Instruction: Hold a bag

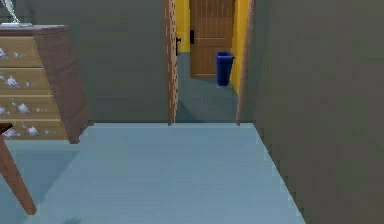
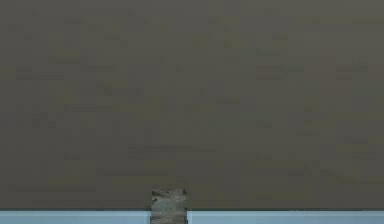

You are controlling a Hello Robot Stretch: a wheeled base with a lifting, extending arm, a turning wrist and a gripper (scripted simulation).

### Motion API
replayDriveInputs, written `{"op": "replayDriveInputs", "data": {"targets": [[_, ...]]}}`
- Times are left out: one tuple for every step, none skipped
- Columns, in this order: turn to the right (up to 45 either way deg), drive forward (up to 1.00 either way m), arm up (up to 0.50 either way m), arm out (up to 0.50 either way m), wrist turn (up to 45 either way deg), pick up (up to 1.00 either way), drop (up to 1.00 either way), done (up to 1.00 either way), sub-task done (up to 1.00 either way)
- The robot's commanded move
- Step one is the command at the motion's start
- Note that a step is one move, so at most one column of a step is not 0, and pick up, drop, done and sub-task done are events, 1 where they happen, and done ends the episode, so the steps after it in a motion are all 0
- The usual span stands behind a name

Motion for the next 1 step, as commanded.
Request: {"op": "replayDriveInputs", "data": {"targets": [[0.0, 0.00, 0.18, 0.00, 0.0, 0.00, 0.00, 0.00, 0.00]]}}
